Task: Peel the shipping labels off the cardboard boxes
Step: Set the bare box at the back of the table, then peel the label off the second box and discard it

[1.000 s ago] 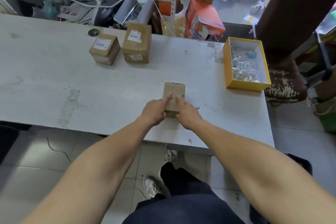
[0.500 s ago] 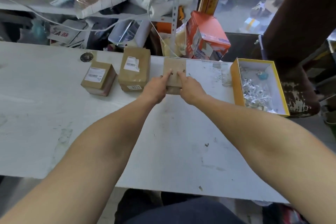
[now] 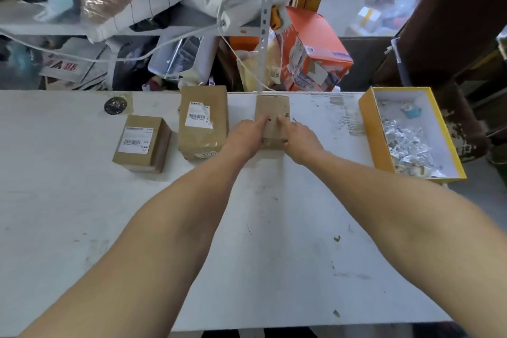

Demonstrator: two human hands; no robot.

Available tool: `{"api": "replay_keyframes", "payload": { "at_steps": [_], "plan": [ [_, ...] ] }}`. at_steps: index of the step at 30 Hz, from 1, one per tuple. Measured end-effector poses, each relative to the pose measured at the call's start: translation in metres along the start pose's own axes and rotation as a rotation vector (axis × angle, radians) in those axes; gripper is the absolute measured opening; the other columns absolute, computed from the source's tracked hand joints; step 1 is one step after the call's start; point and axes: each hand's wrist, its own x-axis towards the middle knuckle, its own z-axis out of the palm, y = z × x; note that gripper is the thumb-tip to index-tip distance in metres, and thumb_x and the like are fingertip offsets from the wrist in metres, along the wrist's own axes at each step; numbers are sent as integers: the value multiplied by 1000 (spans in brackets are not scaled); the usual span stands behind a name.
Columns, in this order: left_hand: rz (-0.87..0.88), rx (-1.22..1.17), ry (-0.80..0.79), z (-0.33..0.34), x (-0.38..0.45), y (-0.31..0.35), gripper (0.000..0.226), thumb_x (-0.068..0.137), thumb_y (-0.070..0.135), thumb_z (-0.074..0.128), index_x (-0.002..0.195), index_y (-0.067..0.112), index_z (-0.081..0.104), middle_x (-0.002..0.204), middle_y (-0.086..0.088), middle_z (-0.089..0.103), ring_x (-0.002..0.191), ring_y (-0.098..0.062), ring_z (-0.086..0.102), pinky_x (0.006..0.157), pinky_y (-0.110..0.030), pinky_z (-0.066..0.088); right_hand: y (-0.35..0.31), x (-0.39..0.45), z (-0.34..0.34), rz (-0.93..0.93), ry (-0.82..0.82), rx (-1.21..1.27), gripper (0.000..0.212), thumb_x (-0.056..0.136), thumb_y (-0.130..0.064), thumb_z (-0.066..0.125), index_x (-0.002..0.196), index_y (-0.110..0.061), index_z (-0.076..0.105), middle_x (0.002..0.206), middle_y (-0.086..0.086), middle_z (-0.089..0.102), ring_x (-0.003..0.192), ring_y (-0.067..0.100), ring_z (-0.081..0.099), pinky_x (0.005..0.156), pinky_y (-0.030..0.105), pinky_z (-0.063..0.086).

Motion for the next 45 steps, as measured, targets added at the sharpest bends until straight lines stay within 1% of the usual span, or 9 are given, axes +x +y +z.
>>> {"api": "replay_keyframes", "payload": {
  "at_steps": [4, 7, 9, 15, 25, 30, 33, 37, 45],
  "plan": [
    [-15, 64, -66, -21, -9, 3, 69, 90, 30, 64, 149, 21, 30, 124, -21, 57, 116, -38, 51, 85, -42, 46, -17, -8, -25, 42, 2, -131, 73, 85, -11, 62, 147, -20, 24, 145, 16, 32, 120, 38, 47, 85, 44, 53],
    [-18, 130, 44, -38, -37, -4, 96, 85, 44, 69, 158, 22, 10, 160, -18, 19, 147, -42, 11, 117, -50, 24, -34, -13, -42, -20, 33, -139, 73, 84, -18, 65, 146, -16, 26, 145, 13, 31, 123, 33, 41, 92, 46, 49],
    [-84, 146, 101, -53, -60, -18, 109, 81, 53, 71, 158, 25, 0, 164, -15, 2, 150, -43, -4, 120, -55, 12, -50, -12, -49, -76, 59, -99, 67, 85, -26, 63, 142, -17, 30, 141, 11, 36, 124, 31, 41, 97, 47, 47],
    [-309, 217, 110, -79, -133, -106, 117, 76, 67, 68, 158, 27, -7, 164, -16, -12, 150, -40, -14, 120, -52, -1, -137, -22, -35, -320, 23, -110, 65, 90, -23, 57, 147, -14, 26, 148, 16, 32, 132, 37, 36, 103, 46, 39],
    [-352, 156, 11, -59, -183, -238, 114, 80, 61, 70, 158, 28, -7, 163, -22, 6, 149, -43, 3, 119, -52, 12, -271, -30, 65, -492, 8, -136, 44, 91, -21, 55, 132, -10, 46, 121, 16, 55, 107, 33, 55, 80, 40, 48],
    [-211, 67, -52, -40, -172, -272, 104, 85, 50, 69, 158, 27, -2, 151, -17, 38, 143, -40, 23, 112, -49, 31, -297, -24, 112, -163, -33, -92, 84, 89, -34, 60, 152, -12, 10, 132, 23, 43, 110, 39, 54, 86, 43, 49],
    [-149, -57, -31, -33, -165, -282, 93, 91, 36, 66, 158, 25, 3, 135, -17, 54, 130, -39, 38, 101, -49, 43, -304, -22, 125, -90, -9, -6, 88, 91, -27, 59, 153, -11, -1, 127, 23, 46, 107, 40, 55, 83, 43, 47],
    [-134, -90, 79, -26, -176, -282, 71, 97, 19, 53, 156, 24, 14, 115, -18, 61, 113, -37, 47, 84, -48, 51, -302, -24, 127, -100, 27, 4, 71, 93, -20, 53, 150, -9, 13, 120, 21, 54, 102, 38, 59, 84, 45, 52],
    [-144, -57, 106, 7, -240, -243, 66, 96, 24, 52, 152, 29, 19, 100, -14, 54, 89, -33, 55, 64, -35, 41, -268, -101, 142, -149, -11, 21, 74, 92, -19, 52, 152, -14, 9, 123, 18, 55, 104, 36, 57, 86, 44, 50]
  ]
}}
